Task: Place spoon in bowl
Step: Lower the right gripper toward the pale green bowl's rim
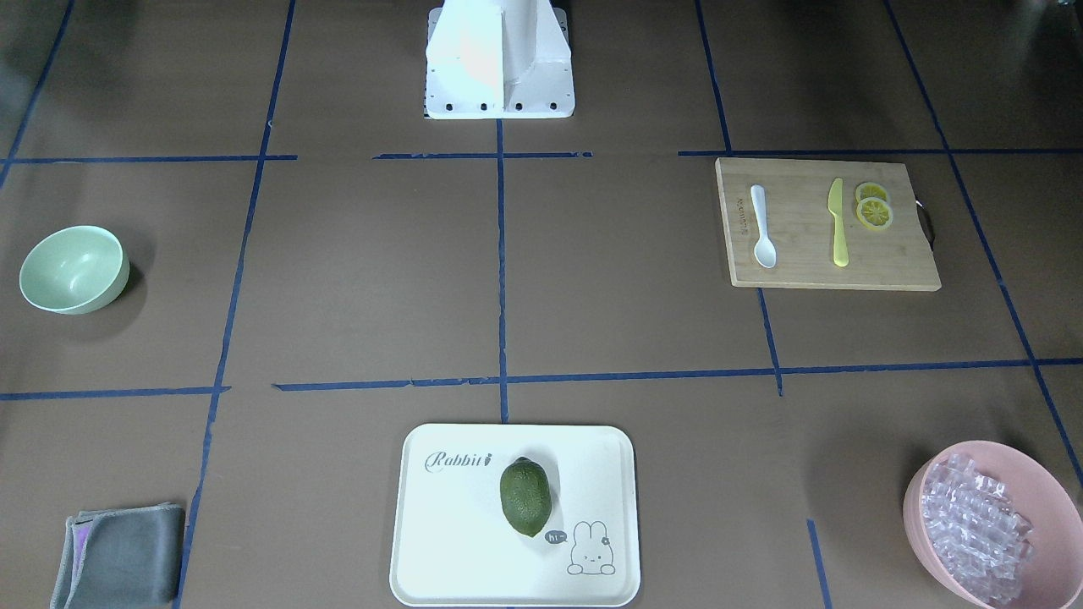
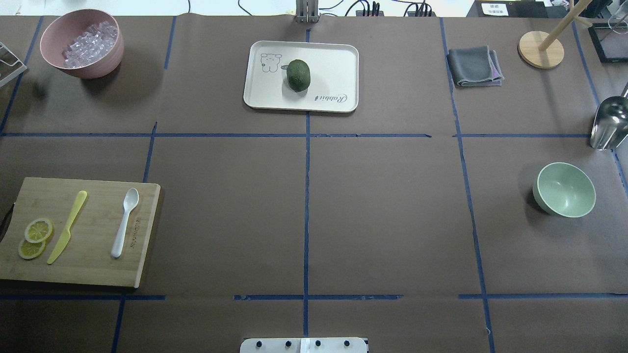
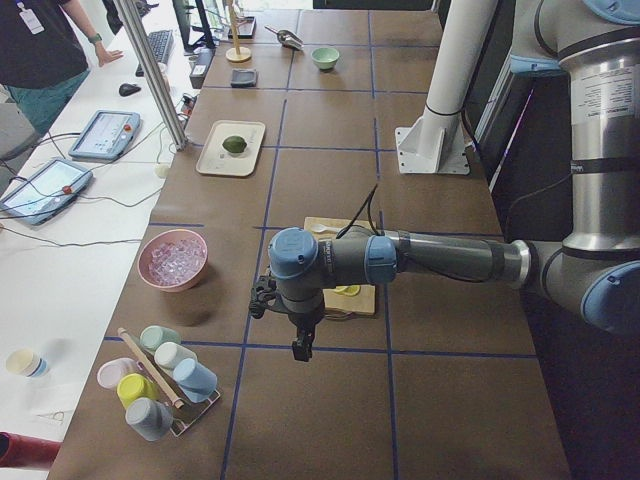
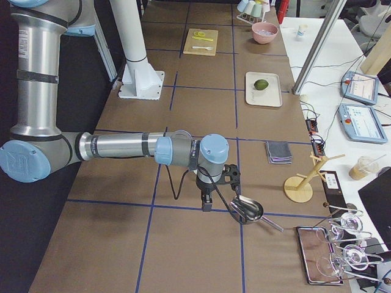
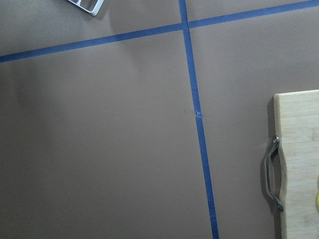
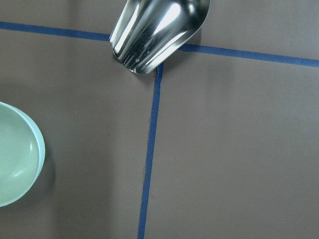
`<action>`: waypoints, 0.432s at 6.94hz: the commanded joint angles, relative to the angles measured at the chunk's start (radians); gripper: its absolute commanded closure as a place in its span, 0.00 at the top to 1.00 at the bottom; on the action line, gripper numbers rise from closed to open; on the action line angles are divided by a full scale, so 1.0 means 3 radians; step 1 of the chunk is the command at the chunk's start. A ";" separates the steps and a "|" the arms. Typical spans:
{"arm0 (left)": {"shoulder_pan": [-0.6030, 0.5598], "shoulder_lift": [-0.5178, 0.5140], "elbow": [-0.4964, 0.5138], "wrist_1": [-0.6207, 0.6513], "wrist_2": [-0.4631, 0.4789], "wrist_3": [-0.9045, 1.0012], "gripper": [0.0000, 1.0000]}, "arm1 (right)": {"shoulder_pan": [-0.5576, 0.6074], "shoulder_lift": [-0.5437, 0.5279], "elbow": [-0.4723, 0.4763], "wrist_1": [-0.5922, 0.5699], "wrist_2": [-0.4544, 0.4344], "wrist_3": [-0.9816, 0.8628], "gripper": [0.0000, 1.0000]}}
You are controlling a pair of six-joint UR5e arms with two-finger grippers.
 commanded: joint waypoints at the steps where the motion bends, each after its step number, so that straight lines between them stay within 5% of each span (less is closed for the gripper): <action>1: 0.0011 0.0000 -0.0021 0.0000 0.0000 0.0000 1.00 | -0.0005 0.0007 0.0026 0.0000 0.0015 0.0081 1.00; 3: 0.0011 0.0005 -0.0017 0.0000 0.0000 0.0000 1.00 | -0.0020 0.0038 0.0083 0.0172 0.0147 0.0266 1.00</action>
